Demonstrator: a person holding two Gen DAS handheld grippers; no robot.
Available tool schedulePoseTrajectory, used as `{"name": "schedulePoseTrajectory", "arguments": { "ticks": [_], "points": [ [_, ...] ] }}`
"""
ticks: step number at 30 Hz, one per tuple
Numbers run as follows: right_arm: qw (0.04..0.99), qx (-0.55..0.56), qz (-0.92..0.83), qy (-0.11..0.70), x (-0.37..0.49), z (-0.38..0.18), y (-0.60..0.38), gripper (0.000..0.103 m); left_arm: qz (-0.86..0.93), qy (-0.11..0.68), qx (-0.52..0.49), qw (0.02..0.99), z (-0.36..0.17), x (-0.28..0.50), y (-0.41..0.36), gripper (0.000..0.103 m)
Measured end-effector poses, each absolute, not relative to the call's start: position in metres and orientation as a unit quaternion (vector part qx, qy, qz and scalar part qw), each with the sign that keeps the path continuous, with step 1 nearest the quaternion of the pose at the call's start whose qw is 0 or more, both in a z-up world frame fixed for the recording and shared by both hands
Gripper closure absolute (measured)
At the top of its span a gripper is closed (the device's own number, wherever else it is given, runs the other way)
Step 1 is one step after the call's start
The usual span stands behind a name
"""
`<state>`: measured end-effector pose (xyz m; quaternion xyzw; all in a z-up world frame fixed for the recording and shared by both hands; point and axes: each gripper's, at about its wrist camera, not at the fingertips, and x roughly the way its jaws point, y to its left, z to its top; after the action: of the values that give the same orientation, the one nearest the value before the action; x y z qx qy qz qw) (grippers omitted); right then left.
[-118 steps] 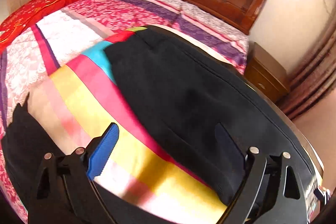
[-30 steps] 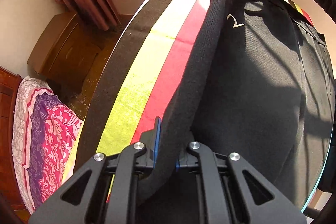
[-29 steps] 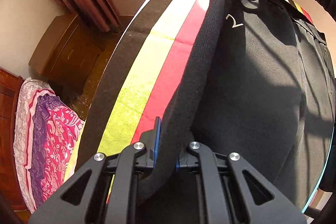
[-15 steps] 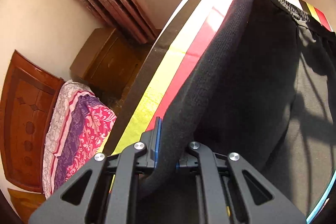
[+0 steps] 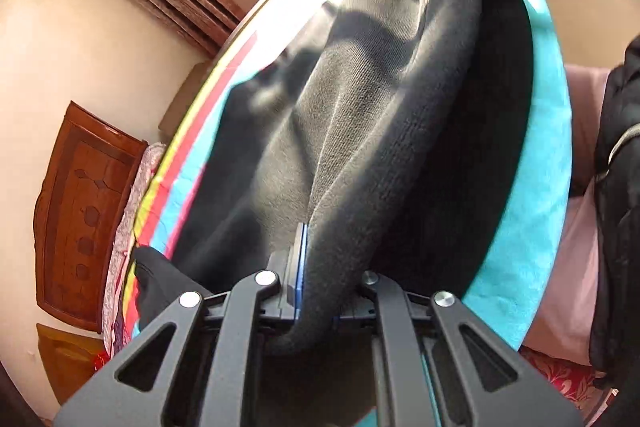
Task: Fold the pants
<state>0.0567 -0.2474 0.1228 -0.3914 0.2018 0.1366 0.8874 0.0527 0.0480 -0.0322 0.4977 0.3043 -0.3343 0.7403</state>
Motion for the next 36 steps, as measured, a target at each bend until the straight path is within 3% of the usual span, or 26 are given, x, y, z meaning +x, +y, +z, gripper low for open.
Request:
{"name": "schedulePoseTrajectory", "arguments": {
  "ticks": [2, 8, 11, 13, 15, 17, 19, 20, 23, 26, 31, 36],
  "points": [
    [0.886, -0.393, 0.136, 0.203, 0.01, 0.096, -0.24, 0.092, -0.307, 0.281, 0.513, 0.751, -0.056, 0.044, 0.044, 0.094],
    [0.867, -0.387, 0.141, 0.279, -0.05, -0.02, -0.21, 0.092, -0.285, 0.291, 0.436, 0.803, -0.03, 0.053, 0.049, 0.087],
    [0.869, -0.402, 0.115, 0.264, -0.061, -0.033, -0.205, 0.091, -0.271, 0.287, 0.451, 0.8, -0.037, 0.052, 0.046, 0.086],
    [0.876, -0.386, 0.104, 0.269, -0.065, -0.027, -0.209, 0.082, -0.264, 0.283, 0.459, 0.799, -0.042, 0.049, 0.046, 0.086],
    [0.883, -0.381, 0.086, 0.26, -0.071, -0.024, -0.217, 0.063, -0.264, 0.274, 0.453, 0.806, -0.04, 0.046, 0.047, 0.089],
    [0.895, -0.353, 0.073, 0.261, -0.077, -0.024, -0.227, 0.055, -0.26, 0.258, 0.444, 0.818, -0.027, 0.045, 0.05, 0.091],
    [0.911, -0.311, 0.067, 0.263, -0.07, -0.024, -0.249, 0.054, -0.25, 0.241, 0.431, 0.833, -0.008, 0.042, 0.055, 0.092],
    [0.918, -0.292, 0.064, 0.261, -0.072, -0.024, -0.254, 0.055, -0.247, 0.234, 0.425, 0.839, 0.002, 0.041, 0.057, 0.092],
    [0.92, -0.29, 0.056, 0.256, -0.075, -0.025, -0.257, 0.08, -0.248, 0.224, 0.414, 0.847, 0.015, 0.024, 0.063, 0.093],
    [0.92, -0.317, 0.05, 0.226, -0.081, -0.013, -0.251, 0.094, -0.249, 0.246, 0.443, 0.825, -0.017, 0.016, 0.06, 0.092],
    [0.929, -0.316, 0.041, 0.188, -0.107, 0.011, -0.255, 0.096, -0.243, 0.272, 0.469, 0.804, -0.058, 0.018, 0.055, 0.092],
    [0.909, -0.337, 0.057, 0.238, -0.108, -0.034, -0.254, 0.096, -0.252, 0.28, 0.432, 0.82, -0.049, 0.02, 0.063, 0.088]
  ]
}}
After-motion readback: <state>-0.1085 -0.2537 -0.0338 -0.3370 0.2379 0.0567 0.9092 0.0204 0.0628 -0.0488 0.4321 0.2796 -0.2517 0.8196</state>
